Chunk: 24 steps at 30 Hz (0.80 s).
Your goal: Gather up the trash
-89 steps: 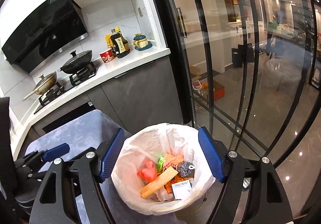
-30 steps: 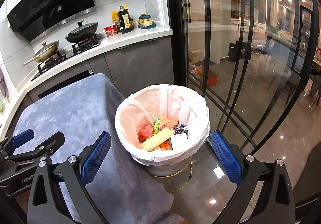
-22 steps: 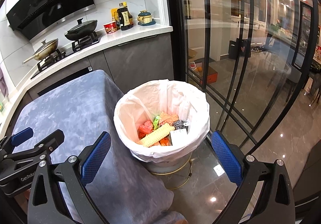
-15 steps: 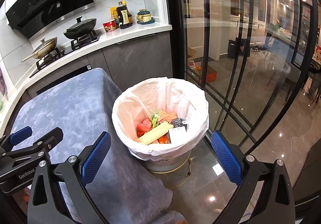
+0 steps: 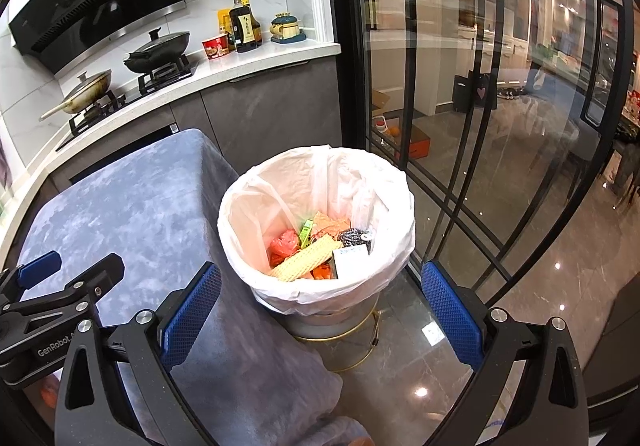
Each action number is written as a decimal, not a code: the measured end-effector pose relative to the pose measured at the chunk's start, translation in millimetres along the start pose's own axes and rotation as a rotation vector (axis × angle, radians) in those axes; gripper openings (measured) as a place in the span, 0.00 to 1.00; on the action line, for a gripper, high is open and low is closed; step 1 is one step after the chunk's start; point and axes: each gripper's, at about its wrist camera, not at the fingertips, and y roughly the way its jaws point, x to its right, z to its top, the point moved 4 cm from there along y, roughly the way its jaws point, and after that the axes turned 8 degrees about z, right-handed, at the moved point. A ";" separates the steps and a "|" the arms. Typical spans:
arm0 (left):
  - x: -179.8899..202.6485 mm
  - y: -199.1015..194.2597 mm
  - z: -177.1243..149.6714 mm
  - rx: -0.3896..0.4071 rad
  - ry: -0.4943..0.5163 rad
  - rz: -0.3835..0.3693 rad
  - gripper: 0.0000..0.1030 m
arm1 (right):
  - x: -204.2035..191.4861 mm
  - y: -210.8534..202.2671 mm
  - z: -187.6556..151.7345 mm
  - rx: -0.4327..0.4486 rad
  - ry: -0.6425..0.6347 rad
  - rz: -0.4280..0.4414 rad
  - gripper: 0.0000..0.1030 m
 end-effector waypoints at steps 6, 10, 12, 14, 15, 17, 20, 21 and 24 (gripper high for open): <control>2.8 3.0 -3.0 -0.013 0.007 -0.003 0.93 | 1.5 3.6 -3.0 -0.012 0.000 -0.002 0.94; 3.7 4.3 -4.5 -0.019 0.008 -0.004 0.93 | 1.6 4.5 -2.8 -0.014 0.000 -0.003 0.94; 3.7 4.6 -4.6 -0.019 0.010 -0.004 0.93 | 1.4 5.6 -3.9 -0.016 0.001 -0.003 0.94; 3.9 4.5 -4.5 -0.019 0.010 -0.004 0.93 | 1.5 5.6 -5.0 -0.016 0.001 -0.004 0.94; 4.0 4.9 -5.2 -0.021 0.011 -0.004 0.93 | 1.3 5.8 -5.3 -0.017 0.001 -0.004 0.94; 4.5 5.7 -6.7 -0.022 0.012 -0.004 0.93 | 1.0 5.7 -5.5 -0.018 0.001 -0.004 0.94; 5.0 6.4 -8.1 -0.026 0.014 -0.008 0.93 | 0.6 5.7 -5.9 -0.017 0.002 -0.003 0.94; 6.0 6.2 -8.8 -0.025 0.016 -0.007 0.93 | 0.5 5.7 -5.8 -0.017 0.001 -0.004 0.94; 7.8 7.2 -10.2 -0.028 0.022 -0.007 0.93 | 0.6 6.0 -6.0 -0.019 0.002 -0.004 0.94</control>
